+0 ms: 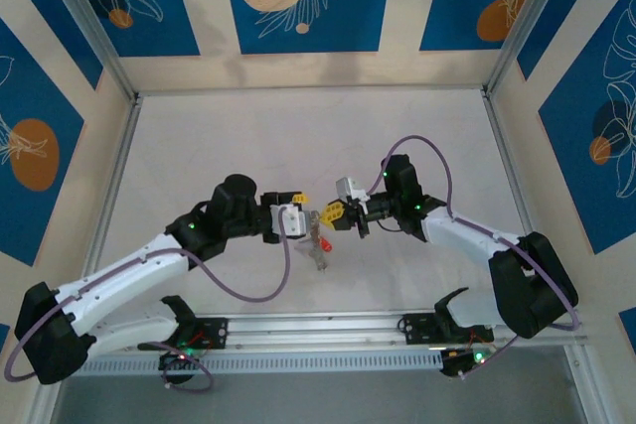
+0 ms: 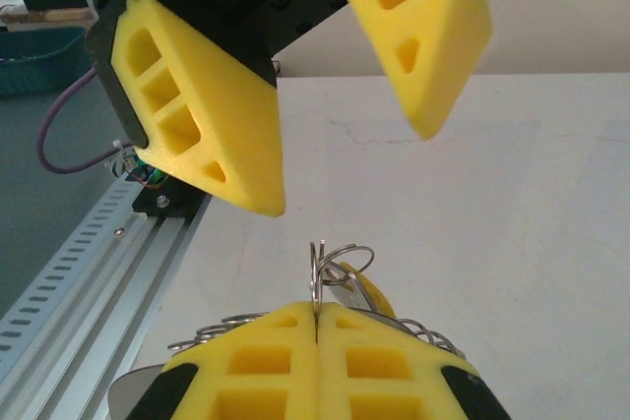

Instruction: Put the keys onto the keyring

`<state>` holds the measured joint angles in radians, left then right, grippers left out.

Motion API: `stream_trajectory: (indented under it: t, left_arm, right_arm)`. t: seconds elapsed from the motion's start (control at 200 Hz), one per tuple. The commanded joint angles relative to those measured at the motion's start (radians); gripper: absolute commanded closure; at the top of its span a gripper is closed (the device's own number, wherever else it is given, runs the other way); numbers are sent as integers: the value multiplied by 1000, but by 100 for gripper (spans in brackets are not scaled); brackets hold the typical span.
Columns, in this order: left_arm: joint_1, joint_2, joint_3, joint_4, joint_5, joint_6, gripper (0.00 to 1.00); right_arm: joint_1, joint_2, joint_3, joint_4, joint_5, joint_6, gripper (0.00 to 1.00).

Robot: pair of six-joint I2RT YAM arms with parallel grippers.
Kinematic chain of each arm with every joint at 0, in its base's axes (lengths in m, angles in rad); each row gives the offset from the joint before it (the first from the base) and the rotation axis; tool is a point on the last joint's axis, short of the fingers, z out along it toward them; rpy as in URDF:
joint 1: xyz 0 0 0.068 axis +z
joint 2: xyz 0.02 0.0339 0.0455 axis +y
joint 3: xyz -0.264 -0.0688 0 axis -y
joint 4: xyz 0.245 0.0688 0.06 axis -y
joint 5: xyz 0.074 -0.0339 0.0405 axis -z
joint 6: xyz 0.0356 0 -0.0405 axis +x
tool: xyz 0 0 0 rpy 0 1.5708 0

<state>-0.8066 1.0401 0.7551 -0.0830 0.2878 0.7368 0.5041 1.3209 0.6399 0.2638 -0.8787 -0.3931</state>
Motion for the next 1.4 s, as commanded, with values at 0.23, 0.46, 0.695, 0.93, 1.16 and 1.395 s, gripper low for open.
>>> stream_trajectory:
  t: [0.23, 0.46, 0.695, 0.93, 1.16, 1.395]
  left_arm:
    - [39, 71, 4, 31, 121, -100, 77]
    - [52, 63, 3, -10, 172, -98, 68]
    - [56, 70, 3, -36, 191, -119, 64]
    - [57, 105, 15, -49, 191, -128, 72]
    - [57, 113, 13, -41, 202, -132, 81]
    - [57, 109, 42, -74, 179, -139, 99]
  right_arm:
    - [11, -31, -12, 20, 2, -32, 100]
    - [13, -30, -12, 10, 11, -42, 100]
    - [16, -28, -9, -7, 21, -55, 100]
    - [20, -32, -7, -13, 27, -60, 100]
    - [20, -32, -7, -16, 31, -62, 100]
    - [28, -28, -4, -30, 42, -79, 100]
